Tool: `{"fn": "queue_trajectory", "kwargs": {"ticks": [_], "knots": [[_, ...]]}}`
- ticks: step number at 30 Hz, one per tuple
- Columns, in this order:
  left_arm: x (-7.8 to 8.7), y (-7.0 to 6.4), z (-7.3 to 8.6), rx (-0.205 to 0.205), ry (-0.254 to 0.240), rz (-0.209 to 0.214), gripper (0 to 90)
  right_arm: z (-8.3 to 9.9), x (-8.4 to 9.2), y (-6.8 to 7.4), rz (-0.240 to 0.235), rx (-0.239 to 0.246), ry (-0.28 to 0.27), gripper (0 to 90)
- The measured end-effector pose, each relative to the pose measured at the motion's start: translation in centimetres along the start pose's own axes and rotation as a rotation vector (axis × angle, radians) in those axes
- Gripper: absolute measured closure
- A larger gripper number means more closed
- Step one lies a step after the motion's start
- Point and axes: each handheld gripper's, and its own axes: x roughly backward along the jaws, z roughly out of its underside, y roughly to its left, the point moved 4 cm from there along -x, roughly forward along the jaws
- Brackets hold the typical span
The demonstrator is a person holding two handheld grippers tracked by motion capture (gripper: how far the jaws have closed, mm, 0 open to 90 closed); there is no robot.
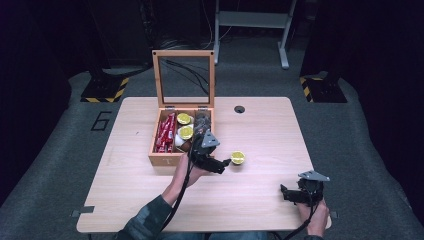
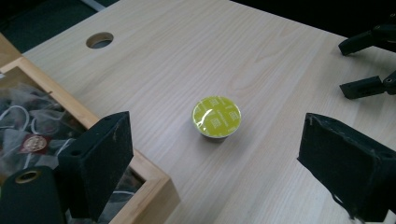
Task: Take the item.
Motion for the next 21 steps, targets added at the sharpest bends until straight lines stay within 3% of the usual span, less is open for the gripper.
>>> {"fn": "queue_trajectory", "kwargs": {"ticks": [12, 21], "knots": [[4.6, 2.3, 1.9, 0.017, -0.031, -0.066, 9.4, 0.0, 0.0, 0.1, -0.005, -0.011, -0.003, 2.4], [7.9, 4.1, 5.3, 0.045, -0.035, -0.151, 9.4, 0.0, 0.0, 0.0, 0.000, -0.006, 0.001, 2.4]]}}
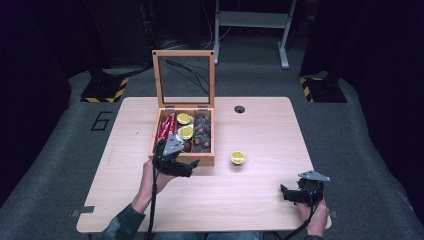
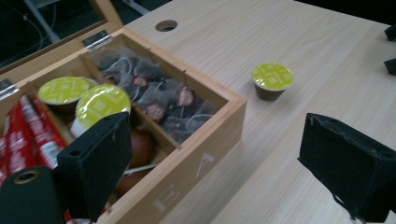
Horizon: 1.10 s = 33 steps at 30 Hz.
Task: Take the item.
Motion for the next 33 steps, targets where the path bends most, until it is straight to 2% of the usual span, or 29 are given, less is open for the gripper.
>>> {"fn": "queue_trajectory", "kwargs": {"ticks": [5, 10, 13, 20, 28, 33], "knots": [[1.8, 1.3, 2.0, 0.031, -0.022, -0.052, 9.4, 0.0, 0.0, 0.0, 0.001, 0.000, 0.000, 2.4], [3.5, 2.4, 4.5, 0.047, -0.015, -0.104, 8.8, 0.0, 0.0, 0.0, 0.001, 0.000, 0.000, 2.4], [4.2, 3.0, 6.2, 0.075, -0.007, -0.133, 7.5, 0.0, 0.0, 0.0, 0.001, -0.001, 0.000, 2.4], [5.5, 4.3, 10.0, 0.128, 0.045, -0.166, 5.3, 0.0, 0.0, 0.0, 0.001, -0.002, -0.001, 2.4], [6.0, 5.6, 14.1, 0.225, 0.079, -0.218, 3.2, 0.0, 0.0, 0.0, 0.001, -0.003, -0.002, 2.4], [6.0, 6.6, 16.6, 0.268, 0.135, -0.245, 0.2, 0.0, 0.0, 0.1, -0.001, -0.006, -0.003, 2.4]]}}
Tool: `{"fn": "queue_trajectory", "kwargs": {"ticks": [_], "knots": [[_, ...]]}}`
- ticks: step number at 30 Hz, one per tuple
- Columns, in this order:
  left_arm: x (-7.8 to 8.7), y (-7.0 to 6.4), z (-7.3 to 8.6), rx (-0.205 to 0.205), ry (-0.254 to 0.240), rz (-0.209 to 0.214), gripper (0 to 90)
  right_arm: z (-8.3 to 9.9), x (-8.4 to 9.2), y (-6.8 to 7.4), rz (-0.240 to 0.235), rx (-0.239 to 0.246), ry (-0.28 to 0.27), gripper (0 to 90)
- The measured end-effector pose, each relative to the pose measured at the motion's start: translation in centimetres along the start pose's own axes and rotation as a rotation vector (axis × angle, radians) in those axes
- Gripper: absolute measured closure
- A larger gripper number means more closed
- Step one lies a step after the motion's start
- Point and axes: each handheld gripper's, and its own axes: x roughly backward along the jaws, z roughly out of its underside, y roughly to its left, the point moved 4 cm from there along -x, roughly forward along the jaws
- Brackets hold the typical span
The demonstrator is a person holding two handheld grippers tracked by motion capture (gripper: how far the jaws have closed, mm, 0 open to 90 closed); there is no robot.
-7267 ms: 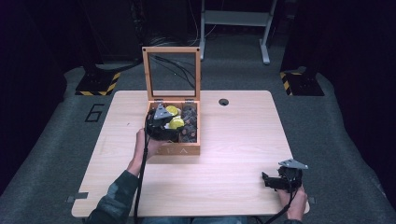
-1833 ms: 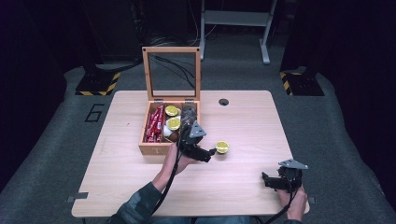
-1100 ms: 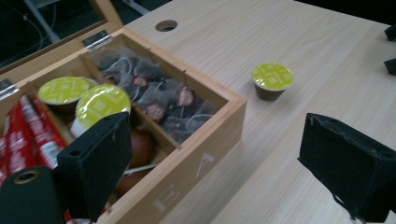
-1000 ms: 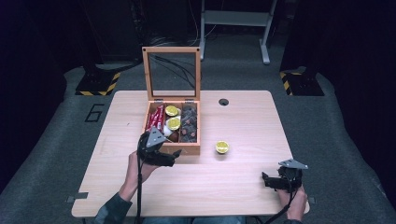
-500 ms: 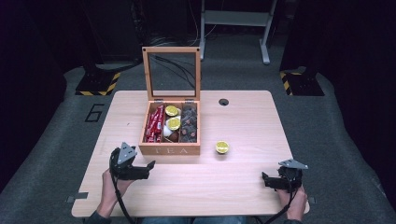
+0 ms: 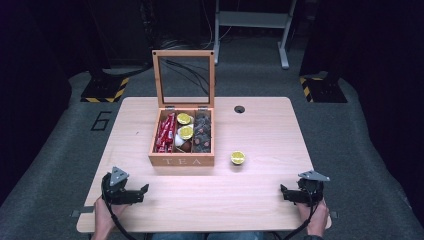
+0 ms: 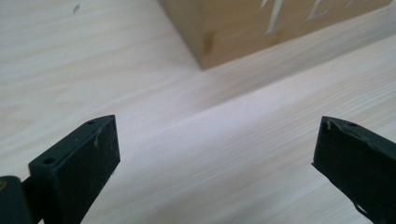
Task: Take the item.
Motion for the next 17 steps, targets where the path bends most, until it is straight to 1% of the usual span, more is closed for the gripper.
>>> {"fn": "queue_trajectory", "kwargs": {"ticks": [1, 2, 3, 4, 5, 6, 9, 10, 12, 13, 17], "knots": [[-0.1, 0.3, 0.3, 0.003, 0.008, -0.008, 0.2, 0.0, 0.0, 0.0, 0.004, 0.004, 0.001, 2.3], [-0.1, 0.5, 0.6, 0.012, 0.023, -0.007, 0.2, 0.0, 0.0, 0.0, 0.001, 0.002, 0.000, 2.3], [-0.2, 0.8, 0.8, 0.019, 0.022, -0.013, 0.2, 0.0, 0.0, 0.0, -0.002, -0.004, -0.001, 2.4], [-0.3, 1.0, 1.1, 0.030, 0.030, -0.013, 0.2, 0.0, 0.0, 0.0, -0.001, -0.003, -0.001, 2.4], [-0.3, 1.2, 1.3, 0.032, 0.040, -0.014, 0.2, 0.0, 0.0, 0.0, 0.000, -0.003, -0.001, 2.4], [-0.4, 1.3, 1.4, 0.045, 0.045, -0.011, 0.2, 0.0, 0.0, 0.0, 0.003, -0.004, -0.004, 2.4], [-0.9, 1.6, 1.9, 0.046, 0.064, -0.021, 0.2, 0.0, 0.0, 0.0, 0.004, -0.001, -0.001, 2.4], [-1.2, 1.6, 2.0, 0.049, 0.063, -0.026, 0.1, 0.0, 0.0, 0.0, 0.004, -0.001, -0.001, 2.3], [-1.5, 1.6, 2.2, 0.048, 0.082, -0.032, 0.1, 0.0, 0.0, 0.0, -0.001, -0.003, -0.001, 2.3], [-1.6, 1.6, 2.2, 0.053, 0.063, -0.036, 0.0, 0.0, 0.0, 0.0, 0.001, 0.000, 0.000, 2.3], [-1.6, 1.6, 2.2, 0.055, 0.071, -0.040, 0.0, 0.0, 0.0, 0.0, 0.007, 0.000, 0.005, 1.6]]}}
